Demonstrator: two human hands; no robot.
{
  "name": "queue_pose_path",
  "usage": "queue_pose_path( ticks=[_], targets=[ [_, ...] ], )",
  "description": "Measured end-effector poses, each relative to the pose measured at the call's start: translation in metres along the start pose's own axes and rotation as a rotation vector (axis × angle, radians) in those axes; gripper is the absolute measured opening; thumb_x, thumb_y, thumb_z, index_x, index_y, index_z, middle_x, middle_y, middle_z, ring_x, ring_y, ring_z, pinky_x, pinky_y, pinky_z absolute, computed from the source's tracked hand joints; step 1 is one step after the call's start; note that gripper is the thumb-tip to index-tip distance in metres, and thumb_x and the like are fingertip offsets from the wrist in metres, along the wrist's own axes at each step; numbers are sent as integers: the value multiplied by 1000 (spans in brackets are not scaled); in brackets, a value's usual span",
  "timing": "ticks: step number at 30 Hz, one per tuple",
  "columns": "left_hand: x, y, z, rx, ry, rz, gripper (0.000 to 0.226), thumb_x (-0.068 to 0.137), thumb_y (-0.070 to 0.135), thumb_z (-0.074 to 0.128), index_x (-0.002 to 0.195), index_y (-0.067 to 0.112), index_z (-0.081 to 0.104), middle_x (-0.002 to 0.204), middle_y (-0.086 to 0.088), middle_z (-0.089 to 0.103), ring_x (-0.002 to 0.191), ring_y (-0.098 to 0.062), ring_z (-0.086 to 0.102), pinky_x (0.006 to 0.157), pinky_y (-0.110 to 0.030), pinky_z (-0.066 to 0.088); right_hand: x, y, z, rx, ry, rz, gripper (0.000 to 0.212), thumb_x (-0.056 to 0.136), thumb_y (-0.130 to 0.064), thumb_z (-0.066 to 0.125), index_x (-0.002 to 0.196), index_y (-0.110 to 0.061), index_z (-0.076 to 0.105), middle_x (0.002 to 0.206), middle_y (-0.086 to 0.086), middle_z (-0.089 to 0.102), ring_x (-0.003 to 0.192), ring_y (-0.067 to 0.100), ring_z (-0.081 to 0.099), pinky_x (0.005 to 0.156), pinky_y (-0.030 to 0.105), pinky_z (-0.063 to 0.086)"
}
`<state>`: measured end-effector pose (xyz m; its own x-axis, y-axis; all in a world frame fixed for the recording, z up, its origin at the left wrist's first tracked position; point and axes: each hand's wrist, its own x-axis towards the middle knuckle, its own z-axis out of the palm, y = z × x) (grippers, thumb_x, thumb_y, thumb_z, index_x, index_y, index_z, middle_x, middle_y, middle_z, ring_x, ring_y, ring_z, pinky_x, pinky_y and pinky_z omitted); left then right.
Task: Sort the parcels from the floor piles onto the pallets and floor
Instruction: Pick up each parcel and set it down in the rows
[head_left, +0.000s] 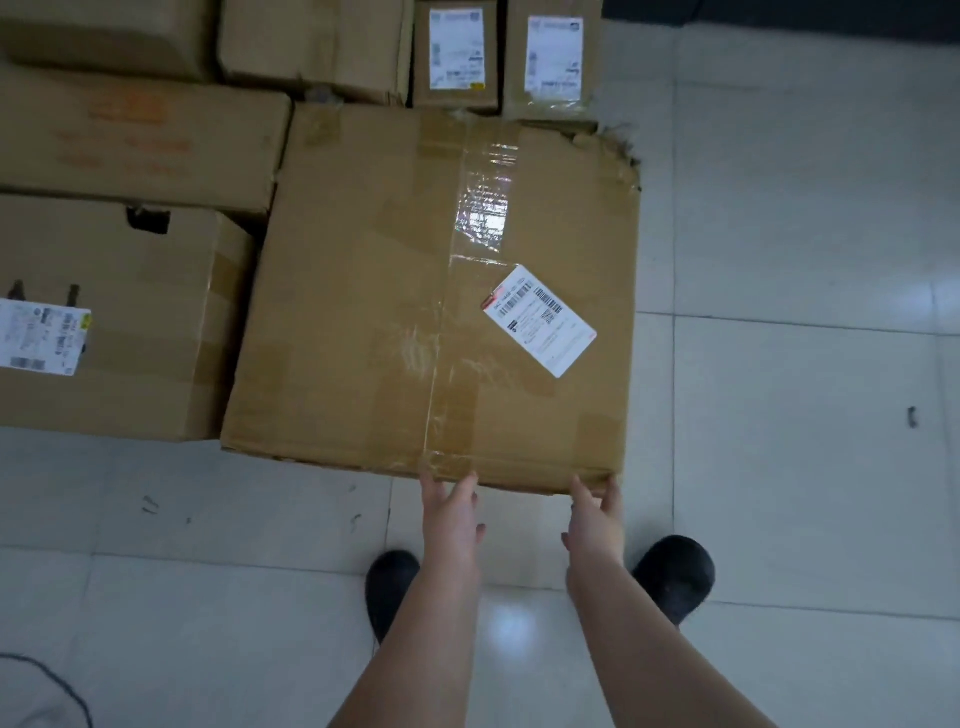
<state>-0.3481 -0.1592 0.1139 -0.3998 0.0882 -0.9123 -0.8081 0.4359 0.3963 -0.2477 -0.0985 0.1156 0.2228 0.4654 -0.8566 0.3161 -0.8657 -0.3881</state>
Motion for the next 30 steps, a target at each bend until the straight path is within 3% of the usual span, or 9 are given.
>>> queue_pose_path(
  ticks=[5,8,10,14,17,20,26,28,30],
  targets=[
    [-13,-2,37,148,325,60,66,91,16,58,149,21,26,147,-10,41,127,-33,45,104,-47,40,3,-29,-67,-229,-258,-44,69,96,-28,52,152,-32,12,150,3,36,134,27,39,105,35,32],
    [-39,5,86,156,433,38,62,93,14,56,148,11,29,142,-16,44,123,-37,47,100,-42,39,22,-72,-124,-285,-321,-63,65,95,-28,53,151,-29,20,149,5,39,135,22,39,102,27,31],
    [-58,10,128,187,387,10,56,95,15,54,145,6,33,140,-16,46,123,-35,46,96,-39,38,37,-101,-155,-273,-344,-116,59,94,-24,55,147,-30,31,145,5,44,135,18,40,99,25,31],
    [-79,19,205,165,248,76,51,93,9,53,142,11,39,139,-11,47,126,-30,45,105,-39,35,61,-159,-186,-267,-336,-166,52,93,-23,56,143,-29,42,142,6,48,132,17,42,98,26,30],
    [-84,34,246,97,181,93,50,94,8,49,142,18,40,131,-5,50,112,-23,49,103,-38,36,78,-203,-185,-279,-361,-192,48,95,-23,53,142,-27,43,142,1,47,130,17,42,101,26,29],
    [-70,56,271,41,151,101,50,93,10,47,140,23,40,136,-1,48,117,-20,49,109,-43,35,102,-243,-171,-295,-379,-216,47,96,-23,52,142,-24,43,144,-4,44,134,15,39,102,25,27],
    [-17,125,305,-52,144,113,34,94,12,46,124,28,49,130,-4,54,113,-19,53,99,-41,43,135,-328,-106,-352,-420,-217,49,94,-25,55,142,-24,42,146,-7,42,135,16,38,109,27,27],
    [1,150,320,-101,122,84,36,96,14,43,129,29,47,122,0,53,100,-17,55,90,-37,43,143,-360,-80,-363,-441,-222,51,95,-25,55,143,-23,41,147,-6,41,135,15,38,106,25,27],
    [15,179,333,-104,123,77,36,96,18,44,130,29,47,119,2,54,90,-14,55,97,-39,43,150,-392,-53,-414,-453,-235,53,95,-28,55,145,-25,38,149,-4,38,136,17,36,107,28,27]
  ],
)
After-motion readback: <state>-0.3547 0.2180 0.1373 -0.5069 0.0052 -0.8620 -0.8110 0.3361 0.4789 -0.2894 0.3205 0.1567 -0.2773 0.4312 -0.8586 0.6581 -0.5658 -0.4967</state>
